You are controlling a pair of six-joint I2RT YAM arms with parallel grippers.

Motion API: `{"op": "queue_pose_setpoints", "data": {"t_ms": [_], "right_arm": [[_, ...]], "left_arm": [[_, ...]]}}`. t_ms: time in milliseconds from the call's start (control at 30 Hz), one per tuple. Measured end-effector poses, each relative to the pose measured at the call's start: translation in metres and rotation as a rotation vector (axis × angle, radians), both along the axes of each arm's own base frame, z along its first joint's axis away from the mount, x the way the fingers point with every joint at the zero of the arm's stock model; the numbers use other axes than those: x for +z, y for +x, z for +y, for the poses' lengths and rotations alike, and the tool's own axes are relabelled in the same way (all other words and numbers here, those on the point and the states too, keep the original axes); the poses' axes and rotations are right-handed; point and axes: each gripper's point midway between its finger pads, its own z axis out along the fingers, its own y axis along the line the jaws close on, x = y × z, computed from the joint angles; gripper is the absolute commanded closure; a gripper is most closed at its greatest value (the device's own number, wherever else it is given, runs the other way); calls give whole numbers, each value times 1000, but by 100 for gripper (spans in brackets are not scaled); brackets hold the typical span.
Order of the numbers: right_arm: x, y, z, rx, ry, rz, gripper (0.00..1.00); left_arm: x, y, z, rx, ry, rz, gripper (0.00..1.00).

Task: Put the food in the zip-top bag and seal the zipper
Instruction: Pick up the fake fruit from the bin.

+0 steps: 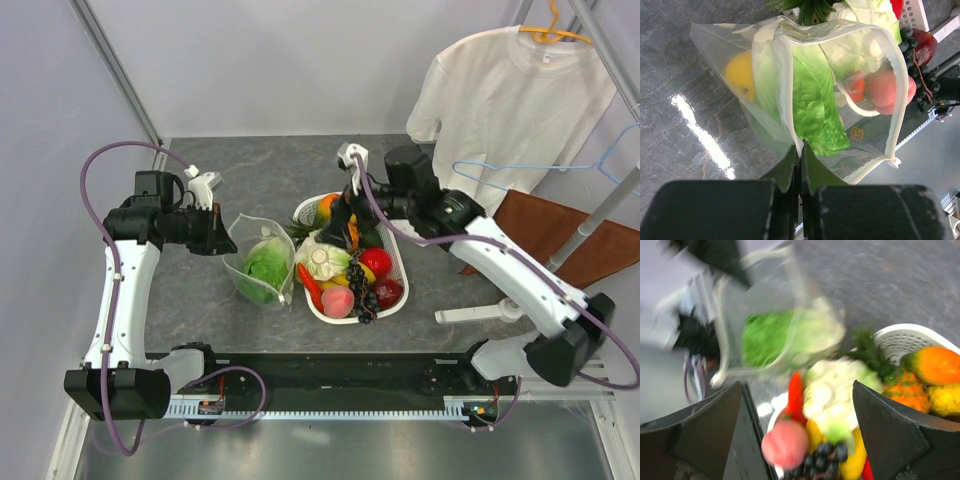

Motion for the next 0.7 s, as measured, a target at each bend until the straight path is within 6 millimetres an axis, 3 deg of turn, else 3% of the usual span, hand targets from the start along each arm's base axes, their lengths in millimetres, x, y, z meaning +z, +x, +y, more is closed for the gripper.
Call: {"op": "queue_pose_setpoints", "data": {"t_ms": [133, 267, 333, 433, 567, 700], "right_arm": [[4, -71, -17, 249, -83, -186, 2], [-26, -124, -10, 473, -227, -305, 2], [-47, -136, -7, 544, -312, -328, 2], [-72, -136, -8, 595, -398, -365, 2], [-92, -139, -16, 661, -489, -428, 3], [-114, -150, -10, 752, -576, -471, 2]], "left_arm": [[1, 2, -1, -5, -8, -10, 98], [-1, 2, -2, -4, -13, -5, 98], [-1, 2, -2, -2, -14, -3, 98], [0, 1, -2, -1, -14, -6, 98], [0, 1, -2, -1, -14, -6, 98], [0, 1, -2, -1, -14, -6, 98]]}}
